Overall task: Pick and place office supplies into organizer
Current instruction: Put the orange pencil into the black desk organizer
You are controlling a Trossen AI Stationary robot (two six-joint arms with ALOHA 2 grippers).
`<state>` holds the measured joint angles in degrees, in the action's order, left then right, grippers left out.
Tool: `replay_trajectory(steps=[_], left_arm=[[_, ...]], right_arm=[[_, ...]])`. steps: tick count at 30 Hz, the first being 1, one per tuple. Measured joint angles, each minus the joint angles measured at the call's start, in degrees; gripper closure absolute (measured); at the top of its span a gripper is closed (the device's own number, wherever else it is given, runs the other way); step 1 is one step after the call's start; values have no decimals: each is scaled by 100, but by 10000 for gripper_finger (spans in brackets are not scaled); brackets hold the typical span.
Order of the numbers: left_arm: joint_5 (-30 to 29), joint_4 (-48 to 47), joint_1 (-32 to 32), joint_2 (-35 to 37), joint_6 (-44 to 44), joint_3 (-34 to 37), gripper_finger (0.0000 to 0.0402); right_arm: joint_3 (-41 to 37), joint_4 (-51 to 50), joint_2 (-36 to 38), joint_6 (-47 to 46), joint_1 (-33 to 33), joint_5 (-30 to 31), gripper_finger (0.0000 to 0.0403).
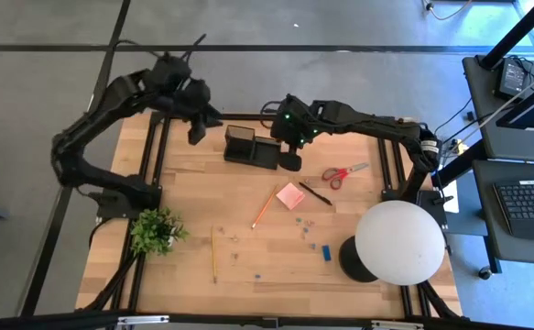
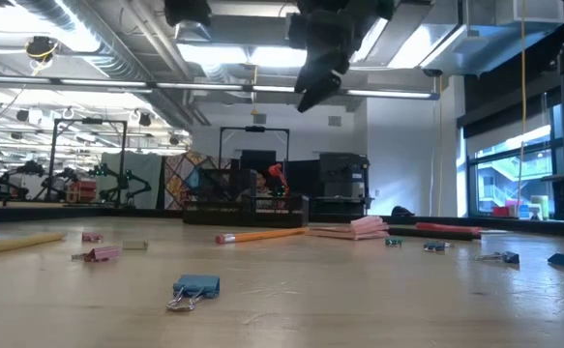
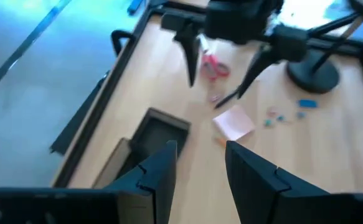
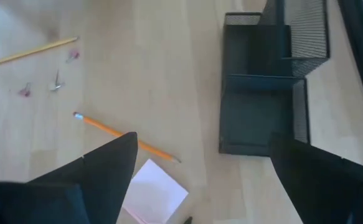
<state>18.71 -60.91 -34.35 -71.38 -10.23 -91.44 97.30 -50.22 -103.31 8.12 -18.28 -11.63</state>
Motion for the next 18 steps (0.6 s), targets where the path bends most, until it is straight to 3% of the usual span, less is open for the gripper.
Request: replay_trajectory(steps=[9, 13, 18], left_arm=[[-52, 1121, 1223, 725, 832, 1310, 270], [-206, 1455, 1630, 753, 1189, 1611, 270], [-692, 1541, 2109, 562, 1443, 1773, 270]], right_arm=[[-139, -480, 469, 33, 412, 59, 42], [-839, -11, 1243, 119, 514, 91, 42], [-2072, 868, 2417, -72, 481, 776, 42]])
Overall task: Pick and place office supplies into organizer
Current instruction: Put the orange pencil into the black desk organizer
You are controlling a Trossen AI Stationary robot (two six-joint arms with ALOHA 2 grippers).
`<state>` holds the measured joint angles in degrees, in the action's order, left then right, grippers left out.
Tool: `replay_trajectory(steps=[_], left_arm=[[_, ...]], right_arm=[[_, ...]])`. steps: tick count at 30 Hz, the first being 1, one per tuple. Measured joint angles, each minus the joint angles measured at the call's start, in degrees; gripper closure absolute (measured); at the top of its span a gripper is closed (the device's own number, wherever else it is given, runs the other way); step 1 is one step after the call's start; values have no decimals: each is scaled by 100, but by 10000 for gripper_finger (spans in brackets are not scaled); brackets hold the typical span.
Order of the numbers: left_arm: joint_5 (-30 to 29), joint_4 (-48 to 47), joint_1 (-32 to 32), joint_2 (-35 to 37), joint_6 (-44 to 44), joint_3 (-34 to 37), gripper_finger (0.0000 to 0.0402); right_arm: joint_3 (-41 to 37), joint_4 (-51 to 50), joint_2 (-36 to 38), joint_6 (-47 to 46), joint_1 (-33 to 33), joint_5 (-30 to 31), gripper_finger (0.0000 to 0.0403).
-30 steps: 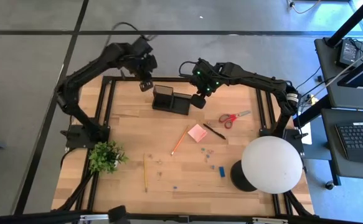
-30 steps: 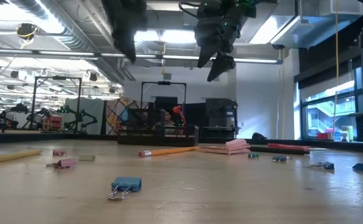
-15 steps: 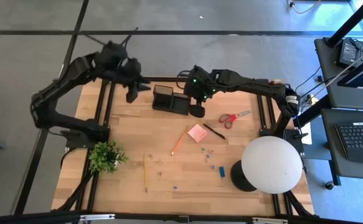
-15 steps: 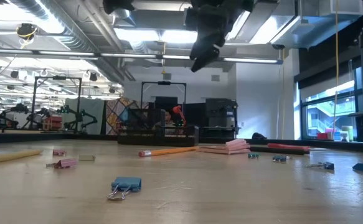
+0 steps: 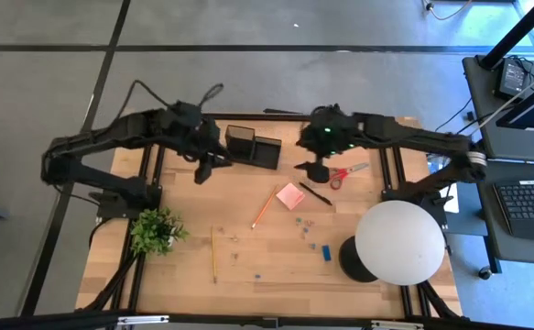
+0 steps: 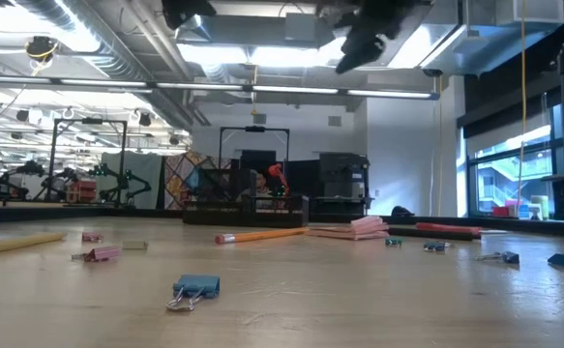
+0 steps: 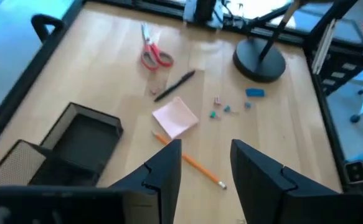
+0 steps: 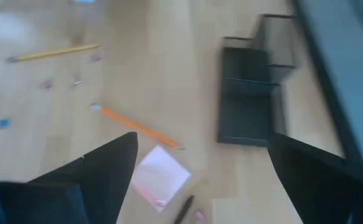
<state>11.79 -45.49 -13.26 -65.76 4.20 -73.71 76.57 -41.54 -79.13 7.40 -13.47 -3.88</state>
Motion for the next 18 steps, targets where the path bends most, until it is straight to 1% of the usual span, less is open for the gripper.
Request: replay_trajectory(steps=[2, 4, 8, 10, 13, 18], left_arm=[[-50, 126, 210, -143, 174, 43, 270], [-54, 239, 394, -339, 497, 44, 270], [-203, 551, 797, -891, 1134, 46, 270], [-335, 636, 1000, -1223, 1247, 4, 270], [-380, 710, 1268, -1751, 1354, -140, 270], [-513, 640, 1603, -2506, 2189, -336, 270]], right_arm=[[-438, 282, 396, -112, -30, 186, 42], [-786, 487, 718, -149, -67, 197, 42], [-1302, 499, 1128, -304, -101, 192, 42], [-1497, 520, 1257, -290, -101, 192, 42], [-1712, 533, 1318, -223, -101, 188, 42], [-1962, 589, 1320, -218, -101, 185, 42]])
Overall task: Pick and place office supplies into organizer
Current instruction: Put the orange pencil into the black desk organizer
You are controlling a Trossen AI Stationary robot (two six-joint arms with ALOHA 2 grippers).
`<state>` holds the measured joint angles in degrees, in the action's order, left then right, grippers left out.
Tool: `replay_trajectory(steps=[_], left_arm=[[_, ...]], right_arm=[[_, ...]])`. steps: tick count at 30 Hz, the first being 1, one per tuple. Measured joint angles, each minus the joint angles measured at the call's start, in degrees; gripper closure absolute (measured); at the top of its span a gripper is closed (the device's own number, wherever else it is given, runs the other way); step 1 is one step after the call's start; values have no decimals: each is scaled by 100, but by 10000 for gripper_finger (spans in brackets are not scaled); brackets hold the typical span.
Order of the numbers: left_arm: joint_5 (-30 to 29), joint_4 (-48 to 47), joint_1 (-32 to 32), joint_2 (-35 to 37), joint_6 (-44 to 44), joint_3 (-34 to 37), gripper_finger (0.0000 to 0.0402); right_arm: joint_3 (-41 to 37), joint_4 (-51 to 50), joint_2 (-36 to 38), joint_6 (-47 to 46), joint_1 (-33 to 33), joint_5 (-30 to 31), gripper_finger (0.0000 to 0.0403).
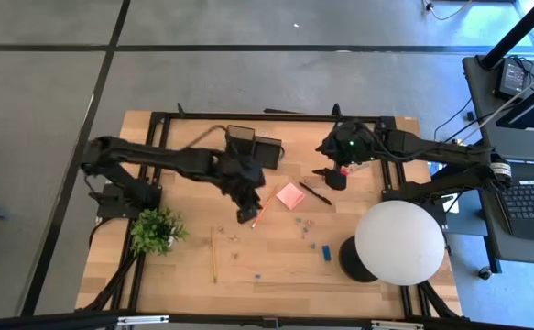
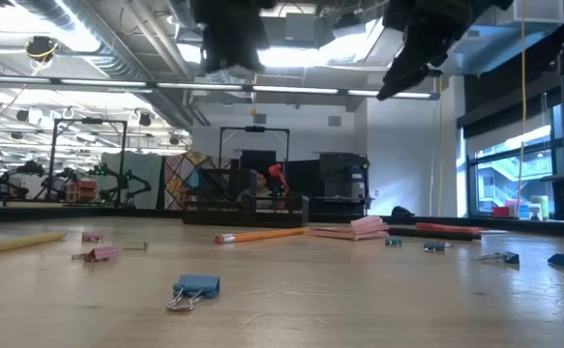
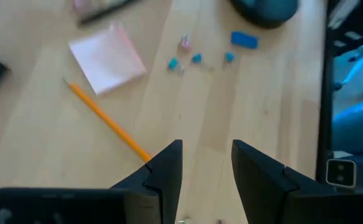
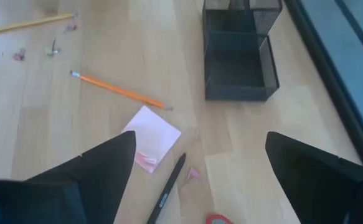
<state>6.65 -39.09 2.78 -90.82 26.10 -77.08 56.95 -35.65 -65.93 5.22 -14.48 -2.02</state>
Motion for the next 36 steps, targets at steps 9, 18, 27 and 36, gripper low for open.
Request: replay_trajectory(steps=[9, 18, 27, 36], left_arm=[[-376, -690, 273, -1142, 1780, -366, 288], [-237, -858, 388, -1807, 2049, -743, 312], [-144, -880, 346, -1885, 2396, -741, 285], [-194, -1185, 351, -1914, 2773, -740, 270]], right_arm=[[-301, 87, -2, 97, -2, -13, 42], [-306, 278, -2, 126, -2, -13, 42], [-306, 334, -2, 102, -2, -13, 42], [-306, 399, -4, 95, -2, -13, 42]])
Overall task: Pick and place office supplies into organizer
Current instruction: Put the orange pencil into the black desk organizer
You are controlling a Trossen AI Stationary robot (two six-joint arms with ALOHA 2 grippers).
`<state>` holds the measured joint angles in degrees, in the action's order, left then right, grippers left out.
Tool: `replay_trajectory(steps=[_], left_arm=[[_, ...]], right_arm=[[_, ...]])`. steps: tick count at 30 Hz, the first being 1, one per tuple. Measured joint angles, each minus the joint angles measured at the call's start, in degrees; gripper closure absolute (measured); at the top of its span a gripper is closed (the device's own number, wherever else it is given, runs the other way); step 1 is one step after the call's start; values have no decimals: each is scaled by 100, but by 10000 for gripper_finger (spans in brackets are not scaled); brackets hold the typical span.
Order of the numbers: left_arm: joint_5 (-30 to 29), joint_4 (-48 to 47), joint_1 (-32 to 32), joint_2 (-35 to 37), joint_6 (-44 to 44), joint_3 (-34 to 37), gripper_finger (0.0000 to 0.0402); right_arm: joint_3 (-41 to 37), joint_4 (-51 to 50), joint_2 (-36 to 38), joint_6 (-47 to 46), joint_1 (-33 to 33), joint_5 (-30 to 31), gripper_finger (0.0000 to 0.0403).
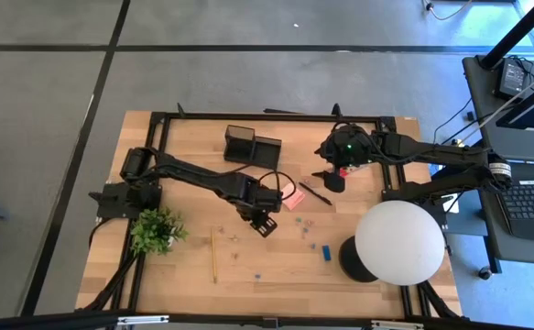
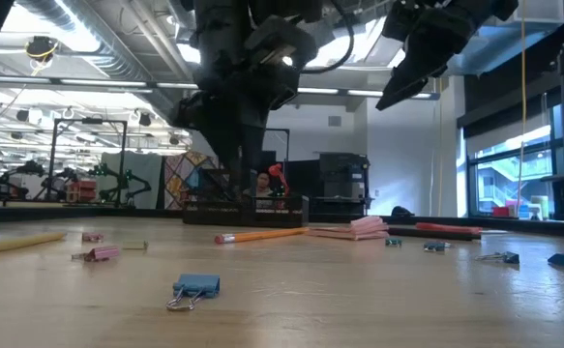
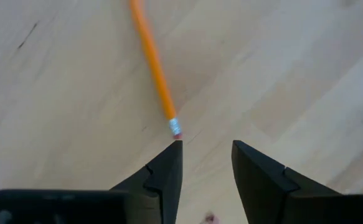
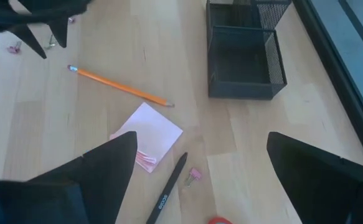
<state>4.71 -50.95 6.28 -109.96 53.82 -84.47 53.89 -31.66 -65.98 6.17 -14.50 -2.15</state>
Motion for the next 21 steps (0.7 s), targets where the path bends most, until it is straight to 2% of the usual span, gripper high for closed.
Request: replay_trajectory(steps=[6, 21], left_arm=[[-13, -197, 1, -68, 397, 12, 270], [39, -121, 42, -577, 519, 31, 270]], right_arm=[[0, 96, 0, 4, 0, 0, 42], [0, 164, -2, 7, 0, 0, 42]])
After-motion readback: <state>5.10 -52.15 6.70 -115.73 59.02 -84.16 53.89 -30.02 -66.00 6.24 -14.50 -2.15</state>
